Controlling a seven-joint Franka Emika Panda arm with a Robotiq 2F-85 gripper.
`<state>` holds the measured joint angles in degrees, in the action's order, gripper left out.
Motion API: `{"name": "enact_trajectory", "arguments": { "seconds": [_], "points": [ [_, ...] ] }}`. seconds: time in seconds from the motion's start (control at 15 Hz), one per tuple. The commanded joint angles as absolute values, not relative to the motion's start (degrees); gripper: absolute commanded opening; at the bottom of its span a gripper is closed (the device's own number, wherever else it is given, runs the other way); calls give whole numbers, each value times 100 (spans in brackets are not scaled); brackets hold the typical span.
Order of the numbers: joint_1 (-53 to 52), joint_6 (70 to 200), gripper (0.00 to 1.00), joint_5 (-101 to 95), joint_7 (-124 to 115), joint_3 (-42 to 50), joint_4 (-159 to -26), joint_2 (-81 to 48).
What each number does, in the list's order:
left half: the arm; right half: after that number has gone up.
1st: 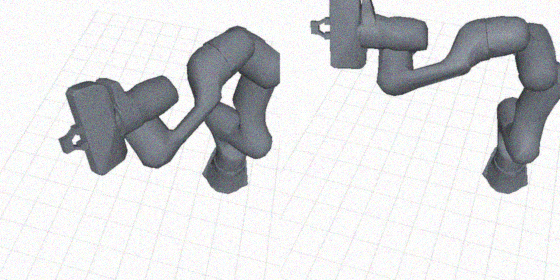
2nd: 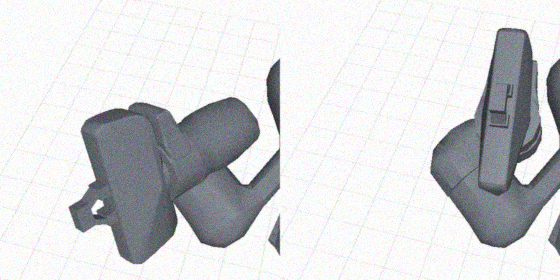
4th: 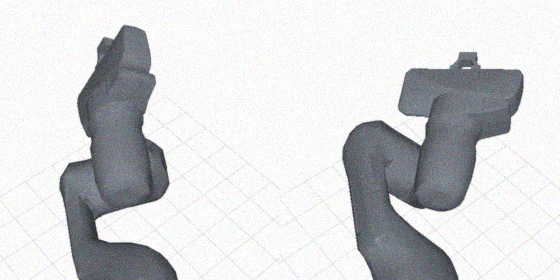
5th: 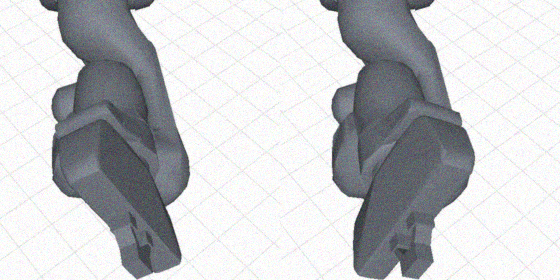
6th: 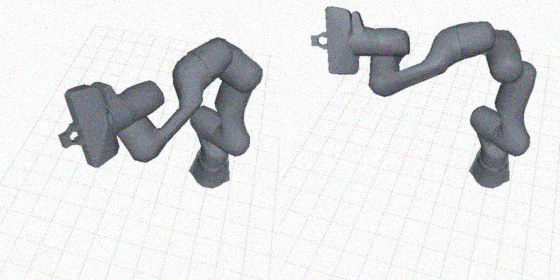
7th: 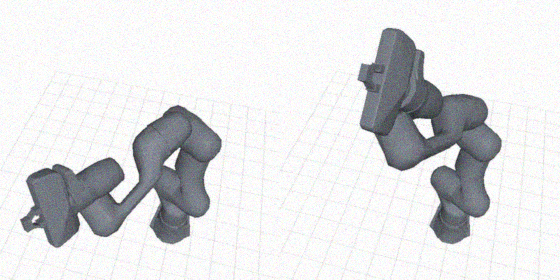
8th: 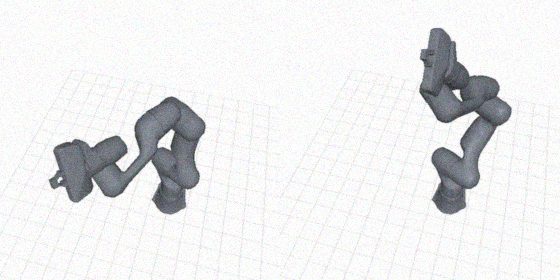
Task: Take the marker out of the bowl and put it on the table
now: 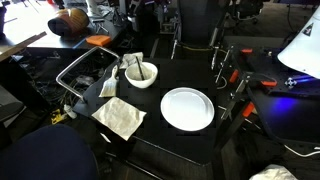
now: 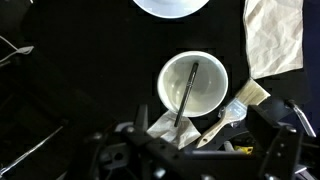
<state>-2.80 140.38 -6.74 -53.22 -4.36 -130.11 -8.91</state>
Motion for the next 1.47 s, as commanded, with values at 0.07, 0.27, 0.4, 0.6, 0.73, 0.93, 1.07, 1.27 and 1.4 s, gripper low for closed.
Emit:
{"name": "enact_trajectory", "arguments": {
  "seconds": [0.07, 0.27, 0.4, 0.6, 0.73, 0.93, 1.07, 1.27, 1.4],
  "points": [
    [-418, 14030, 100, -636, -5291, -291, -13001, -887],
    [-470, 14088, 100, -611, -5611, -233, -12883, -1127],
    [-505, 14134, 100, -506, -5734, -200, -12859, -1280],
    [-627, 14416, 100, -628, -6141, -106, -12797, -1600],
    [-751, 14670, 100, -711, -6403, 1, -12730, -1839],
    [-927, 14988, 100, -723, -6619, 176, -12623, -2165],
    [-1062, 15164, 100, -728, -6724, 322, -12540, -2375],
    [-1240, 15206, 100, -731, -6812, 524, -12329, -2702],
    [-1322, 15196, 100, -727, -6803, 635, -12204, -2877]
  ]
}}
